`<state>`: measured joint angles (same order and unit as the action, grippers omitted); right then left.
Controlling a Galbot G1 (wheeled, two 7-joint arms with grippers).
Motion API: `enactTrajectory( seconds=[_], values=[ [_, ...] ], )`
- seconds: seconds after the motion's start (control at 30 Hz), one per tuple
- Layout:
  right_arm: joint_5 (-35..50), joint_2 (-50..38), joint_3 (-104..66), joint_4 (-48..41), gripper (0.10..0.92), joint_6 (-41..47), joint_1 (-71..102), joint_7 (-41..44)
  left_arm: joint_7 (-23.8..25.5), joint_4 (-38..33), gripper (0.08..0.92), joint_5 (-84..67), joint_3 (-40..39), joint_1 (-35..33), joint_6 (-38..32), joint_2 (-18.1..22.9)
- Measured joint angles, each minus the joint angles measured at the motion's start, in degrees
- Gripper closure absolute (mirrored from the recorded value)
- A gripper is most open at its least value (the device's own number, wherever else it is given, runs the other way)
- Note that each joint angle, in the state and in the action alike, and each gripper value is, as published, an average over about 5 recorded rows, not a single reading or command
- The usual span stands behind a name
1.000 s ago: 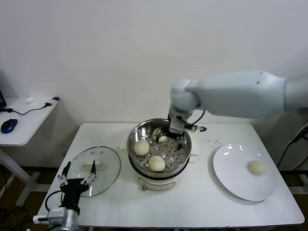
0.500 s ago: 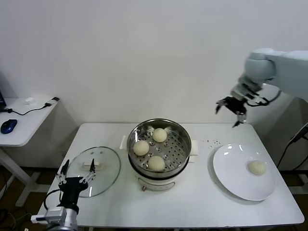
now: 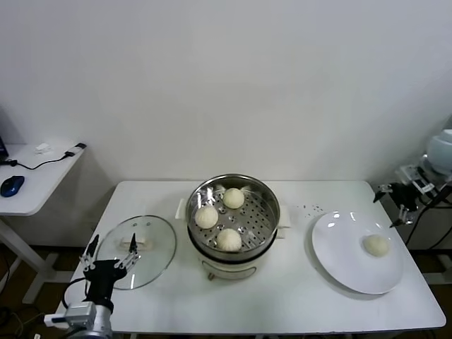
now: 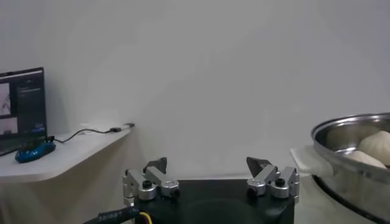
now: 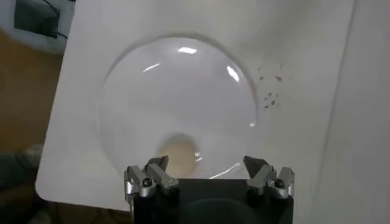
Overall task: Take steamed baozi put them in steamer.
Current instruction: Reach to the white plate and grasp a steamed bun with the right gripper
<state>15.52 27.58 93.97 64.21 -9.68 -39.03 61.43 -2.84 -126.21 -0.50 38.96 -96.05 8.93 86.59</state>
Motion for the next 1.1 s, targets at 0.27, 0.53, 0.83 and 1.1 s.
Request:
enactTrajectory(
  seconds=[0.27,0.53,0.83,1.1],
  values=[
    [-3.2,-1.0,-10.6,-4.8,0.203,1.1,12.6,-1.4,0.0,1.1,0.177,0.5,0.1,0.5,0.3,0.2],
    [-5.5,0.3,-18.2,-8.4,0.203,2.1,21.1,-3.4,0.0,2.0,0.177,0.7,0.2,1.2,0.6,0.2],
    [-7.4,2.3,-23.6,-11.0,0.203,3.1,26.8,-5.1,0.0,2.6,0.177,0.7,0.2,1.7,0.7,0.1],
    [-8.3,3.1,-27.0,-12.1,0.203,3.8,30.3,-5.6,0.1,2.7,0.177,0.7,0.2,2.0,0.9,0.0]
  ],
)
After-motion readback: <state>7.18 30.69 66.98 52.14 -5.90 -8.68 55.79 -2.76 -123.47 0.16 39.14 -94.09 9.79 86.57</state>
